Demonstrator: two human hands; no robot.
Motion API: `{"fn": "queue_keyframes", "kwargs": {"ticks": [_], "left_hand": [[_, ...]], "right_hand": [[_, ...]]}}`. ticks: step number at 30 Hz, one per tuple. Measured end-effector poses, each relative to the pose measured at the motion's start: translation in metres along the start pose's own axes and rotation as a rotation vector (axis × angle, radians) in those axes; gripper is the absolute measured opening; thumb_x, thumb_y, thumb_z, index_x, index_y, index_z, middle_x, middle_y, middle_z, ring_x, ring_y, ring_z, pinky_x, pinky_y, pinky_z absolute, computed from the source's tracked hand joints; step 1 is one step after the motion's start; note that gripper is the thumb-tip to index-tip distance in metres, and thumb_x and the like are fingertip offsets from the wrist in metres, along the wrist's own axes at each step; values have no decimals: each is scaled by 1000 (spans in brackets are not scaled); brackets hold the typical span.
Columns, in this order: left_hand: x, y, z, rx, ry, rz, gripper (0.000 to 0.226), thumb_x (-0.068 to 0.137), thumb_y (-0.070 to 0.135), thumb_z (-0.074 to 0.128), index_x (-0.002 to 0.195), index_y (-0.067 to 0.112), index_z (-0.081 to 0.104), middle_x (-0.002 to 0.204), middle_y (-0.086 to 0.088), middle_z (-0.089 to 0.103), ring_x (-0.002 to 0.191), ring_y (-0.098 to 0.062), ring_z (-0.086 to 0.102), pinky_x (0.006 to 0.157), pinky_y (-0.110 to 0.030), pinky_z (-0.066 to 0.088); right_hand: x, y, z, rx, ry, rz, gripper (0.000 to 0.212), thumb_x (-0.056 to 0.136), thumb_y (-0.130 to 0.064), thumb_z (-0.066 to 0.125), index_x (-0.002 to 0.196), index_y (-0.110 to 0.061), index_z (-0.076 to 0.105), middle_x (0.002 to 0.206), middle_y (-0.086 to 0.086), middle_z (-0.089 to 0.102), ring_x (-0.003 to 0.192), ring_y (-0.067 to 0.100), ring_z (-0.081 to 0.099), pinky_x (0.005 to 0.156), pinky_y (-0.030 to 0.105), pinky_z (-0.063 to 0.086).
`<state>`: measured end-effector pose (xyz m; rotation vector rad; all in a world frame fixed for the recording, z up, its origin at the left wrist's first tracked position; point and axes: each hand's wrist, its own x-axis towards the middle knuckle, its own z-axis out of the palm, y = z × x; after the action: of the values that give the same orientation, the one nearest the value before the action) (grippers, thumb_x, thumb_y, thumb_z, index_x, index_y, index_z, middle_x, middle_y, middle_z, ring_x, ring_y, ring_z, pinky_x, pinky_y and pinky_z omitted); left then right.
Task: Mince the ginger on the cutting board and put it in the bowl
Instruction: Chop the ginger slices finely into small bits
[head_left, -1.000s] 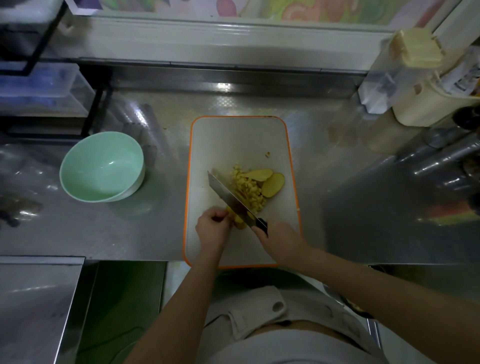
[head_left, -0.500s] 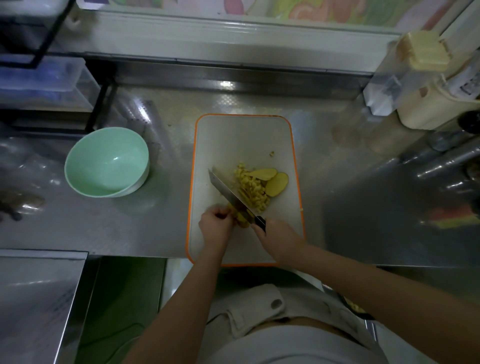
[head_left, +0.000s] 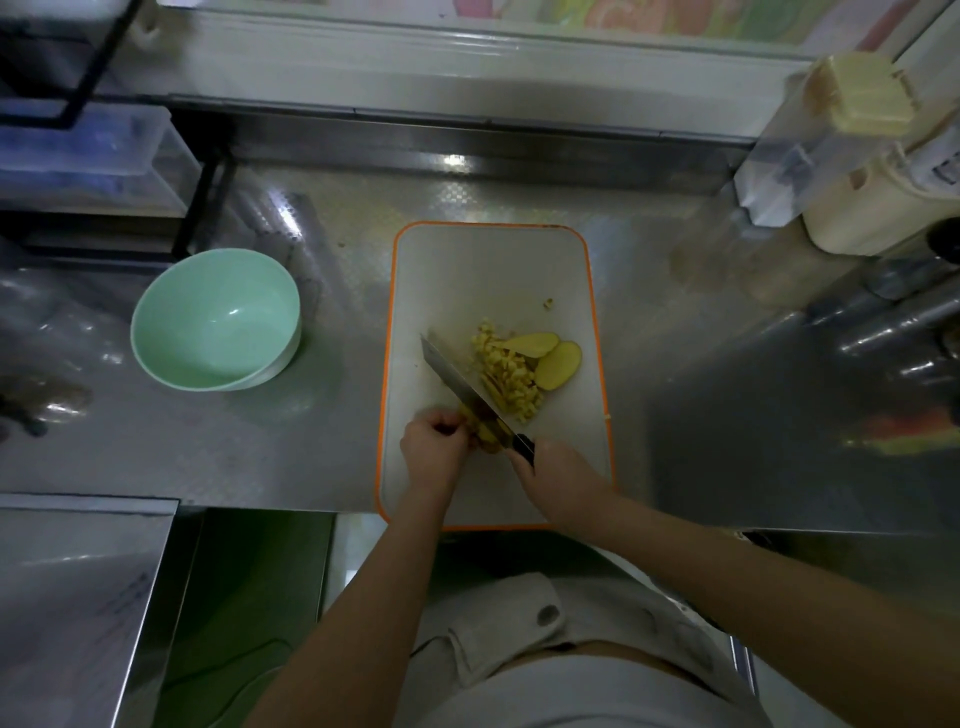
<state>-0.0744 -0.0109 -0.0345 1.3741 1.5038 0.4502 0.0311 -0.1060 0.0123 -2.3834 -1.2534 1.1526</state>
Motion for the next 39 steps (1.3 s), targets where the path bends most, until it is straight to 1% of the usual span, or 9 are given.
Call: {"fn": "queue_keyframes", "kwargs": {"ticks": [3,5,11,19,23,28,32,35,39], "left_hand": [[0,0,0,10,5,3,7,79,12,69,81,6,70,77,-6,67,76,-17,60,68,-25,43],[1,-1,0,24,3,13,8,79,13,69,81,5,70,80,-8,68,77,-19,60,71,-27,45],[4,-6,1,46,-34,40,10,79,13,68,83,5,72,83,-8,70,82,-21,63,77,-32,51],[2,-6,3,45,-33,55,5,79,12,67,76,8,68,77,-8,68,78,-22,62,73,-32,50],[2,-6,3,63,-35,58,6,79,13,67,75,8,68,78,-6,68,78,-21,62,72,-30,49],[2,-6,3,69,-20,64,8,78,14,68,72,10,66,77,-5,67,78,-21,61,75,-34,49],[-3,-7,4,70,-17,107,10,82,13,65,74,9,61,75,-5,64,74,-19,57,63,-25,39],[-5,-9,6,72,-8,121,10,85,12,61,75,10,59,75,-4,63,72,-16,54,53,-12,33],[-6,-8,7,50,-4,128,10,83,13,62,74,11,58,74,0,61,69,-11,52,55,-4,35]], "right_hand": [[2,3,5,43,28,8,31,99,-33,41,98,-5,56,81,6,52,75,22,54,63,28,36],[4,8,7,70,34,-5,34,98,-33,41,99,-3,57,82,8,54,76,24,56,63,29,38],[10,18,-3,126,27,-22,29,97,-35,44,81,-12,50,65,-4,46,59,9,45,51,20,33],[9,13,2,91,79,-32,35,98,-36,43,77,-8,51,65,2,48,59,16,48,53,27,34],[14,5,-4,33,73,-69,36,99,-36,41,79,-8,51,71,9,53,65,23,53,59,31,35],[12,0,-18,88,153,-48,36,99,-35,42,68,-16,40,60,-3,41,53,12,40,55,26,30],[6,0,-21,132,203,-45,33,97,-36,45,75,-12,46,57,-4,41,50,7,39,51,26,28],[-4,0,-18,88,177,-37,33,97,-37,44,79,-10,49,64,1,48,56,14,45,55,24,30],[-14,-1,-18,68,111,-20,39,98,-38,41,84,-4,54,76,12,58,67,24,56,57,27,35]]}}
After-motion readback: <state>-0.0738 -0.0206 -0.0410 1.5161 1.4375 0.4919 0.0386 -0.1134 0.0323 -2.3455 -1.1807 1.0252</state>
